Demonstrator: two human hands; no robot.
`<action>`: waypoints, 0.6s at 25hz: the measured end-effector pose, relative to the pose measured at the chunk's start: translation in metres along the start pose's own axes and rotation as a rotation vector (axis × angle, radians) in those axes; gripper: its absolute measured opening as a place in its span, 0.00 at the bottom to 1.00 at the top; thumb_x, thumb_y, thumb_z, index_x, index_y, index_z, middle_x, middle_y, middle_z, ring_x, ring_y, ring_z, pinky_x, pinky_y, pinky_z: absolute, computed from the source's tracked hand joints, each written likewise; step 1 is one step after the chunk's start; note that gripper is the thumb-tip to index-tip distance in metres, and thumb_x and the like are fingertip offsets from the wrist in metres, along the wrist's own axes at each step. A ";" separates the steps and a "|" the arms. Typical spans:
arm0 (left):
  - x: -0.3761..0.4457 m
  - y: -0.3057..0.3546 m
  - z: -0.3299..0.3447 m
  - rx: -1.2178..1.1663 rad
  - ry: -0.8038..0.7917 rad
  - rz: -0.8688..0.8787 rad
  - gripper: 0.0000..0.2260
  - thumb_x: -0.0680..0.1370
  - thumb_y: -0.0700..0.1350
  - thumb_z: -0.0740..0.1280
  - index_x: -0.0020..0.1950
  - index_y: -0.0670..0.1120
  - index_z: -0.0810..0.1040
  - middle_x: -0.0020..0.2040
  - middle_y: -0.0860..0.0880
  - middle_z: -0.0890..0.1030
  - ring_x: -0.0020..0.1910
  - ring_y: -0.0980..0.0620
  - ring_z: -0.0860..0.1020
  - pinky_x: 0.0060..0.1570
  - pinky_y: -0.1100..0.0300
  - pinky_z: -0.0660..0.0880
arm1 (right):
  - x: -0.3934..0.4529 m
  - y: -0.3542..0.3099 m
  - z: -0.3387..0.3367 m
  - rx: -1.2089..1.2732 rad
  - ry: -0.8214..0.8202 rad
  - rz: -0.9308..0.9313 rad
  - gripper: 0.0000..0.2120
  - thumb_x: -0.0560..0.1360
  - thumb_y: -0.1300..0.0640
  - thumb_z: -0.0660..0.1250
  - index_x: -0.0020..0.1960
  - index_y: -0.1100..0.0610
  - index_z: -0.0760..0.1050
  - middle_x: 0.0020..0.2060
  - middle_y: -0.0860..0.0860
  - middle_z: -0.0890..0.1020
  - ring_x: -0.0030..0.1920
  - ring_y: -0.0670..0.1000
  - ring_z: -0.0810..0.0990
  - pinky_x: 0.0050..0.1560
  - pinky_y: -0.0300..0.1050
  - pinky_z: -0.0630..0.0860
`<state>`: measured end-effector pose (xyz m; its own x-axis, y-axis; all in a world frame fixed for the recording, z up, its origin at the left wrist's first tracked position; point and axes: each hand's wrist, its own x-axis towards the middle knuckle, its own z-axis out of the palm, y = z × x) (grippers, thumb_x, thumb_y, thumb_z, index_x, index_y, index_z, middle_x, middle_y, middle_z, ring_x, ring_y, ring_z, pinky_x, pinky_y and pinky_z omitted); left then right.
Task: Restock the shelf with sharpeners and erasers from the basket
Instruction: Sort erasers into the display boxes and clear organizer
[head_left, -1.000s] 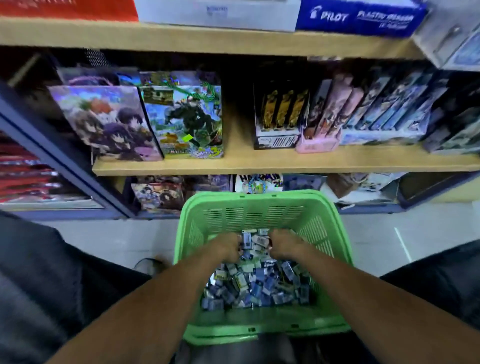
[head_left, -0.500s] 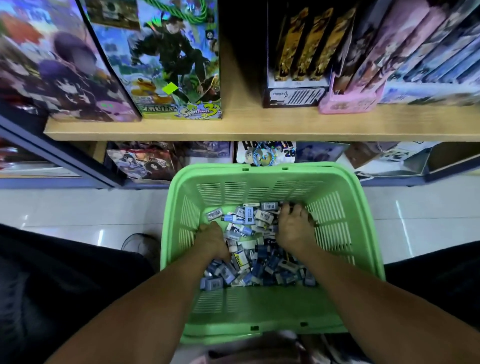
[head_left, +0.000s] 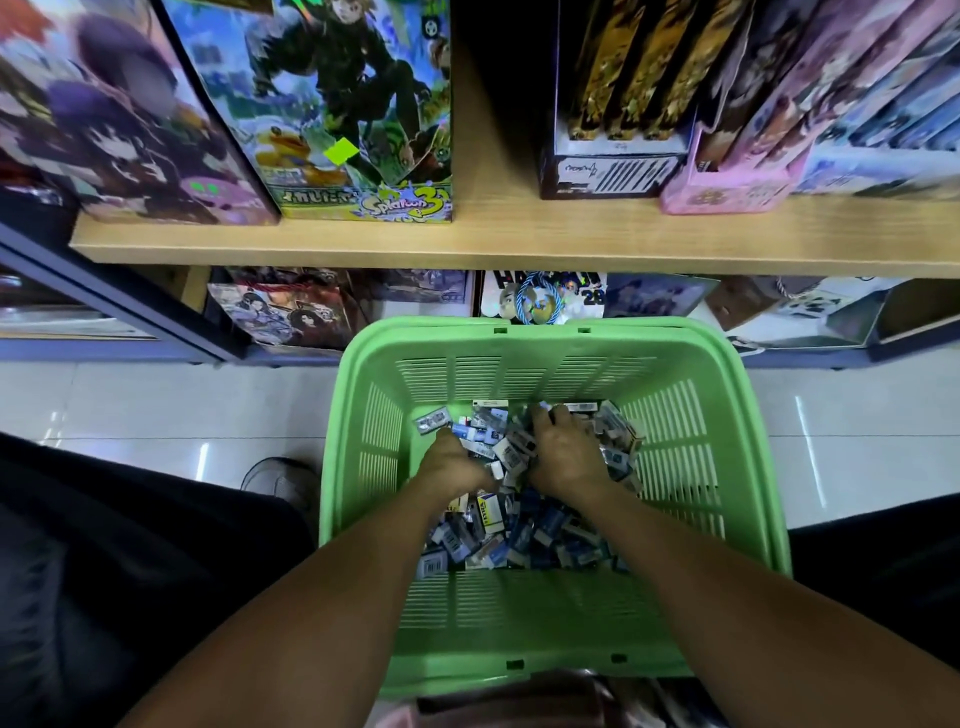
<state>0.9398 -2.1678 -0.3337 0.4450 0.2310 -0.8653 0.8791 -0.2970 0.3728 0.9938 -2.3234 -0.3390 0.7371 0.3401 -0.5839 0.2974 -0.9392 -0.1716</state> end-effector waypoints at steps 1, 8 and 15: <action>0.000 -0.001 0.000 -0.072 0.009 -0.021 0.37 0.67 0.38 0.79 0.71 0.39 0.64 0.58 0.43 0.77 0.56 0.45 0.77 0.50 0.56 0.77 | 0.001 -0.004 0.001 -0.004 -0.025 -0.008 0.44 0.70 0.55 0.76 0.78 0.58 0.54 0.70 0.60 0.65 0.69 0.62 0.67 0.65 0.54 0.70; 0.006 0.000 -0.004 -0.508 0.002 -0.001 0.19 0.73 0.45 0.75 0.60 0.44 0.74 0.54 0.47 0.80 0.50 0.49 0.77 0.53 0.56 0.75 | 0.018 -0.020 -0.017 0.170 -0.165 0.019 0.36 0.70 0.56 0.74 0.75 0.55 0.63 0.68 0.59 0.71 0.66 0.60 0.73 0.60 0.50 0.76; 0.009 0.003 0.008 -0.630 0.015 -0.025 0.25 0.75 0.38 0.73 0.69 0.42 0.69 0.47 0.46 0.81 0.37 0.53 0.80 0.23 0.65 0.75 | 0.003 -0.055 -0.011 0.313 -0.145 0.010 0.27 0.73 0.59 0.68 0.71 0.57 0.68 0.59 0.58 0.79 0.60 0.60 0.79 0.55 0.48 0.77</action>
<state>0.9454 -2.1742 -0.3432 0.4209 0.2452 -0.8734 0.8193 0.3106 0.4820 0.9868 -2.2705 -0.3228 0.6387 0.3418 -0.6894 0.0736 -0.9190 -0.3874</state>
